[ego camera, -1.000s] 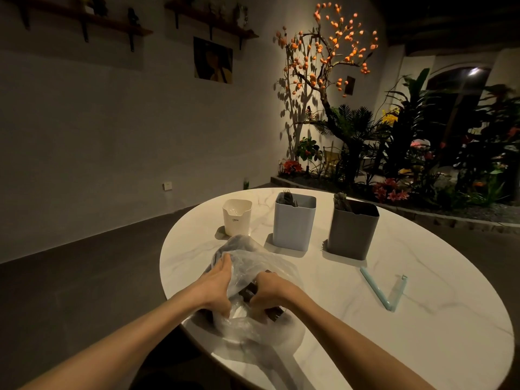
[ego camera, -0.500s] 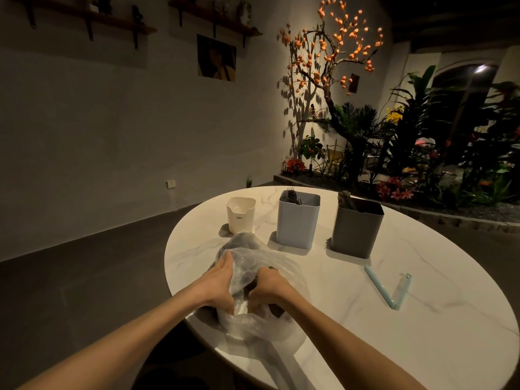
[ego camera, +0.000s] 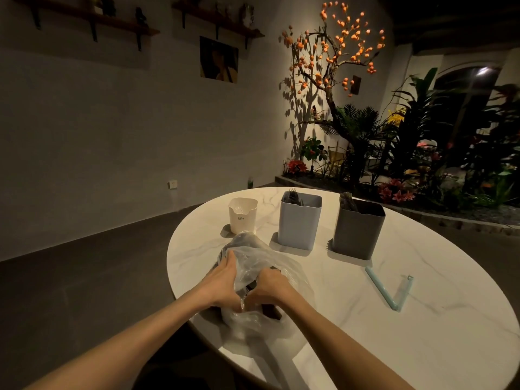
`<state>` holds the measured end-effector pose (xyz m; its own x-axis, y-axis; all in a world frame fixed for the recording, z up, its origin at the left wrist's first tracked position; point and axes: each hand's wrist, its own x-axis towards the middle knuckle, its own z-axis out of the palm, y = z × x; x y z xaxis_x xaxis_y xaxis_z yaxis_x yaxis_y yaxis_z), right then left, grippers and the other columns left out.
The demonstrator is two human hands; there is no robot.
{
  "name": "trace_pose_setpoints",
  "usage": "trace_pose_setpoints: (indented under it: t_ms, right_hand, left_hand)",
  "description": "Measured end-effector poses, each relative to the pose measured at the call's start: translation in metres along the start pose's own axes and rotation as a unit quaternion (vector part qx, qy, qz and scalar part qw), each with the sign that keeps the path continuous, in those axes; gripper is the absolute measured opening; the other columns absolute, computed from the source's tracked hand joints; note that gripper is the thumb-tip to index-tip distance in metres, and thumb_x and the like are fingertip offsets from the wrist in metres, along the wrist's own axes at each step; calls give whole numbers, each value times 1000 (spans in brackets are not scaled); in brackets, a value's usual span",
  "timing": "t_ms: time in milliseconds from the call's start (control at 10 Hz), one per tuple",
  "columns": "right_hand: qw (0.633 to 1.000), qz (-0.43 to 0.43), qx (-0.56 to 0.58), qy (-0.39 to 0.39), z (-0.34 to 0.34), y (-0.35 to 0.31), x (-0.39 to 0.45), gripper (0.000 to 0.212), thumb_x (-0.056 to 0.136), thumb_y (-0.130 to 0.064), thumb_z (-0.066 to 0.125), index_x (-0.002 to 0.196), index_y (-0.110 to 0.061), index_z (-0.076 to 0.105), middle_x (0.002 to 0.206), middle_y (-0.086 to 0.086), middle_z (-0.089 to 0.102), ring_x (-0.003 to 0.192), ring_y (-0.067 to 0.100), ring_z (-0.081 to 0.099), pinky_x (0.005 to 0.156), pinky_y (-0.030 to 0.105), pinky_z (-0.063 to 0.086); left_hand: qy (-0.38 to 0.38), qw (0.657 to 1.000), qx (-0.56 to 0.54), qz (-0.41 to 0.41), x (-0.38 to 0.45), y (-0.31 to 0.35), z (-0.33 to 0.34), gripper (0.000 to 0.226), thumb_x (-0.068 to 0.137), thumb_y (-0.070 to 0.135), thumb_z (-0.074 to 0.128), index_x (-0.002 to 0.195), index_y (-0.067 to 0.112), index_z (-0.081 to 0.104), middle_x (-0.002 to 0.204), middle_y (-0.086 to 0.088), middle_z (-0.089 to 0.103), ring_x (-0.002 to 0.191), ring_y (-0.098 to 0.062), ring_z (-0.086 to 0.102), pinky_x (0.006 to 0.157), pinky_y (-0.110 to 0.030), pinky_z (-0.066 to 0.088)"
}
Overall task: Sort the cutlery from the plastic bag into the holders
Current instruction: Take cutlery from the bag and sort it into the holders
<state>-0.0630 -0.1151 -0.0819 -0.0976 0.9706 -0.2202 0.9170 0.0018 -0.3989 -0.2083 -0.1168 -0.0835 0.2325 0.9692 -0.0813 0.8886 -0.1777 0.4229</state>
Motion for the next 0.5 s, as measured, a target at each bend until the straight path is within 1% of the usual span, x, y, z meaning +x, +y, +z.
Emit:
trace_pose_setpoints:
  t_ms: [100,200,300,400,500]
  right_hand:
    - [999,14,35,30,6,-9,0,60,86,-34,75,136,-11,51,135,12,55,126,26,52,106,34,43]
    - [999,14,36,20,14,-19,3,59,95,-40,64,142,-9,46,142,14,51,131,28,49,109,36,38]
    - [1000,8,22,-11,4,-22,0,52,94,-30,64,137,-2,52,138,19,54,128,34,52,105,40,42]
    - [999,7,7,-30,-7,-15,3,39,94,-20,62,127,1,60,123,20,63,115,35,60,89,37,48]
    - [999,-1,16,-51,-32,-11,0,19,95,-11,58,111,-1,63,86,10,59,75,22,59,65,27,45]
  left_hand:
    - [5,1000,-20,-7,-3,-2,0,129,77,22,84,157,9,-16,168,-11,-2,154,-29,12,123,-39,19]
    - [7,1000,-19,-11,-5,-3,3,128,77,22,83,157,10,-17,168,-10,-4,154,-28,11,123,-39,19]
    - [6,1000,-16,-20,-7,-4,-1,129,77,25,83,157,12,-17,168,-9,-3,153,-28,13,123,-43,21]
    - [9,1000,1,-23,-8,0,-5,128,75,28,84,159,14,-11,168,-7,5,151,-29,23,120,-46,29]
    - [34,999,21,16,-8,4,-7,125,62,33,77,157,25,-5,160,-3,24,132,-26,47,100,-40,52]
